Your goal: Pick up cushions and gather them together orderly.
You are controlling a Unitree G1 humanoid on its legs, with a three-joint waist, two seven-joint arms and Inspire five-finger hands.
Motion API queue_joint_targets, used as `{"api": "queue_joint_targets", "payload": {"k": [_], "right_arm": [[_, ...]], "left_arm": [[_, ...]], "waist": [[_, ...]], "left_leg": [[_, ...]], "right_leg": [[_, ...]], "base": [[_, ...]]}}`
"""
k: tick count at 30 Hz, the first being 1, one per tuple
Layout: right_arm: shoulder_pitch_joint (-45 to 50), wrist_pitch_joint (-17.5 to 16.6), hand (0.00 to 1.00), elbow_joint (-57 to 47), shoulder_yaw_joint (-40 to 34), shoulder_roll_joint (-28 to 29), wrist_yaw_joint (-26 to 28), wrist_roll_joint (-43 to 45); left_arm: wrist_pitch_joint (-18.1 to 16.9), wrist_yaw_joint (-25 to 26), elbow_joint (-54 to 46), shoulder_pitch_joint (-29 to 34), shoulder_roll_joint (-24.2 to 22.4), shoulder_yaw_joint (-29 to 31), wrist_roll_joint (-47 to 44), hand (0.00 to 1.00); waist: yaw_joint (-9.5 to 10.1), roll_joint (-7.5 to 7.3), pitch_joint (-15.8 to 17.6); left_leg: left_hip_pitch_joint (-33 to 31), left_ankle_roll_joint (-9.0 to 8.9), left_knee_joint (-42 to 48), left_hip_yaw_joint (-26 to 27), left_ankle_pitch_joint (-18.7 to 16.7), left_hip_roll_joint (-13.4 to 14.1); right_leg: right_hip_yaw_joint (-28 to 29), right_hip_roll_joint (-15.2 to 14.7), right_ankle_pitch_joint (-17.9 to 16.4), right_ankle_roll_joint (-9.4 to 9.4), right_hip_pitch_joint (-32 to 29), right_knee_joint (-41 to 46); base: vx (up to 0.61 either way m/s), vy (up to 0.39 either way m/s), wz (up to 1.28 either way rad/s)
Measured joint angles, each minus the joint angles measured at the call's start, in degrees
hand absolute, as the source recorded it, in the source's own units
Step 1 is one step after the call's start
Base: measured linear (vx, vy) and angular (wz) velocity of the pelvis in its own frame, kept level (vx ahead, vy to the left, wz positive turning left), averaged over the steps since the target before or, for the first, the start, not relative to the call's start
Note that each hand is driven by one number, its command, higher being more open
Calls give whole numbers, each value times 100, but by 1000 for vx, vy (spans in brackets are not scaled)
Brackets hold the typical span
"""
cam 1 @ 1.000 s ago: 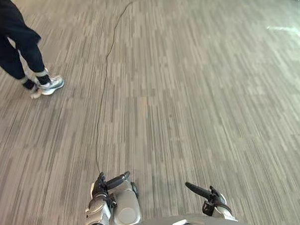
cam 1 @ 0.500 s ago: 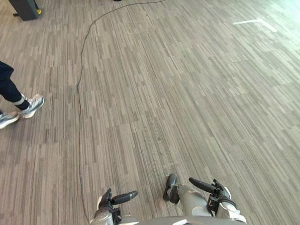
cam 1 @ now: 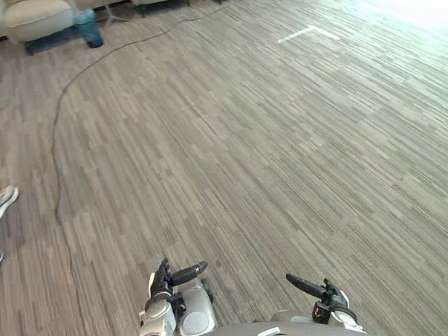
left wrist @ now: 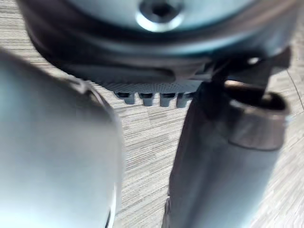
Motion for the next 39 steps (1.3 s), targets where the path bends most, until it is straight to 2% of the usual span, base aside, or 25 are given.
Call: {"api": "queue_joint_targets", "payload": {"k": [1, 4, 5, 6, 7, 8, 9, 11, 13, 15, 16, 17, 18, 21, 23, 24, 26, 28, 31, 33, 34, 35, 37, 38, 39], "right_arm": [[3, -1, 100, 30, -8, 74, -6, -4], [63, -16, 100, 27, -25, 175, 3, -7], [34, -56, 100, 18, -13, 174, 43, -48], [12, -72, 100, -1, -3, 133, 92, -43], [11, -74, 100, -16, -3, 126, 91, -45], [-1, -114, 100, -55, 54, 80, 92, -49], [-42, -138, 100, -75, 235, 23, 100, -106], [-168, -162, 100, -14, 346, -38, 103, -191], [-291, -153, 100, 12, 438, -82, 114, -222], [-404, -118, 100, 43, 448, -113, 113, -221], [-402, -113, 100, 93, 436, -129, 117, -208], [-416, -110, 100, 108, 429, -159, 116, -209], [-531, -113, 100, 147, 432, -254, 124, -231], [-520, -125, 100, 85, 145, -212, 126, -225], [-449, -93, 100, 67, 111, -163, 116, -234], [-415, -91, 100, 44, 131, -167, 117, -236], [-302, -86, 100, -19, 231, -171, 110, -232], [-299, -51, 100, 113, 220, -144, 87, -209], [-322, -4, 100, 188, 224, -143, 79, -215], [-324, 5, 100, 256, 220, -170, 72, -213], [-323, 8, 100, 263, 224, -177, 68, -217], [-300, 10, 100, 271, 227, -181, 42, -221], [-283, 6, 100, 314, 248, -176, 10, -226], [-228, -2, 100, 326, 227, -124, 4, -224], [-229, -1, 100, 329, 215, -98, -5, -222]], "left_arm": [[12, -1, 51, -8, 63, -4, -22, 100], [11, 9, 174, -49, 161, -13, -33, 100], [31, 30, 307, -65, 223, -55, -35, 100], [68, 47, 431, -62, 267, -142, -34, 100], [73, 55, 451, -54, 266, -150, -35, 100], [74, 103, 512, -33, 279, -269, -34, 100], [66, 108, 539, -6, 305, -383, -25, 100], [72, 115, 619, 7, 326, -501, -23, 100], [75, 107, 684, -12, 319, -577, -9, 100], [90, 116, 844, -44, 325, -663, 28, 100], [119, 106, 856, -9, 356, -718, 100, 100], [126, 105, 876, -33, 365, -719, 120, 100], [125, 103, 909, -88, 272, -721, 212, 100], [134, 91, 898, -89, 142, -715, 313, 100], [130, 83, 801, -76, 123, -628, 438, 100], [130, 78, 770, -64, 109, -556, 440, 100], [59, 104, 527, 4, 82, -318, 433, 100], [17, 111, 379, 15, 136, -280, 421, 100], [-1, 102, 282, -6, 105, -221, 376, 100], [-8, 106, 247, -27, 63, -106, 277, 100], [-10, 110, 246, -29, 46, -71, 241, 100], [-13, 114, 248, -28, 20, -3, 150, 100], [-7, 112, 270, -22, 65, -9, 147, 100], [4, 106, 263, -28, 115, -3, 140, 100], [7, 108, 280, -51, 126, -25, 150, 100]], "waist": [[-33, -131, -79], [-44, -344, -209], [-38, -358, -186], [-69, -358, -172], [-75, -350, -169], [-102, -301, -148], [-115, -293, -145], [-166, -267, -128], [-263, -211, -95], [-388, -169, -52], [-412, -196, -46], [-413, -200, -45], [-404, 23, 20], [-482, 149, 5], [-505, 204, 5], [-501, 223, -3], [-480, 263, 16], [-426, 167, 54], [-284, 127, 101], [-211, 126, 139], [-194, 132, 142], [-140, 131, 148], [-69, 82, 117], [-83, 16, 1], [-90, -55, -6]], "left_leg": [[-27, 184, 188, 74, -190, -83], [226, 355, 609, 400, -829, -136], [580, 423, 682, 617, -1110, -133], [1010, 437, 687, 782, -1359, -138], [1110, 441, 678, 820, -1405, -137], [1561, 417, 518, 967, -1541, -123], [2004, 366, 169, 1152, -1561, -91], [2437, 272, -252, 1332, -1506, -48], [2781, 193, -621, 1550, -1461, 14], [3241, 2, -1153, 1776, -1351, -22], [3484, -119, -1458, 1773, -1281, -172], [3610, -156, -1550, 1768, -1260, -171], [3745, -287, -1569, 1748, -1165, 3], [3663, -459, -821, 1408, -1057, 366], [3044, -643, 1095, 763, -756, 915], [2819, -664, 1635, 618, -636, 1022], [1867, -637, 3608, 468, -911, 1322], [1276, -450, 3504, 604, -1324, 1119], [751, -244, 2382, 619, -1497, 776], [430, -224, 160, 272, -1112, 205], [410, -231, -148, 209, -970, 144], [444, -239, -672, 116, -512, 27], [551, -172, -683, 33, 84, -51], [380, 123, -124, -58, -5, -164], [368, 171, 186, 25, -324, -185]], "right_leg": [[83, -123, -5, -6, -50, 156], [35, -451, 60, 137, -606, 1773], [-80, -727, 420, 676, -1105, 3155], [-460, -1108, 581, 909, -1539, 4382], [-603, -1216, 571, 875, -1614, 4616], [-1162, -1584, 446, 651, -1933, 5256], [-1535, -1657, 284, 429, -2312, 5216], [-1904, -1532, 169, 251, -2642, 4494], [-2186, -1227, 218, 248, -2899, 3004], [-2362, -905, 964, 286, -3065, 959], [-2352, -850, 1938, 62, -3001, 595], [-2351, -813, 2124, -344, -2978, 623], [-2302, -663, 1767, -423, -3017, 990], [-2341, -602, 968, -412, -2995, 1636], [-2408, -291, 719, -427, -2479, 1400], [-2399, -204, 697, -441, -2351, 1299], [-2296, 197, 664, -463, -1727, 765], [-2126, 312, 707, -461, -1173, 338], [-1774, 356, 698, -425, -747, 8], [-1306, 237, 593, -279, -469, -198], [-1215, 226, 563, -235, -417, -219], [-970, 174, 437, -90, -282, -225], [-647, 77, 263, 78, -150, -218], [-501, -98, 23, 224, -186, 46], [-448, -229, -89, 392, -340, 548]], "base": [[561, 271, -44], [496, 244, -47], [595, 283, -72], [584, 268, -66], [468, 178, -58], [426, 113, -57], [408, 87, -61], [386, 23, -50], [400, -40, -42], [508, -140, -30], [489, -160, -18], [482, -159, -32], [469, -181, -34], [471, -261, -6], [474, -312, 9], [373, -224, -14], [339, -150, -27], [324, -77, -42], [313, 29, -68], [310, 113, -85], [388, 144, -99], [460, 172, -90], [572, 206, -87], [543, 194, -58], [528, 204, -48]]}}
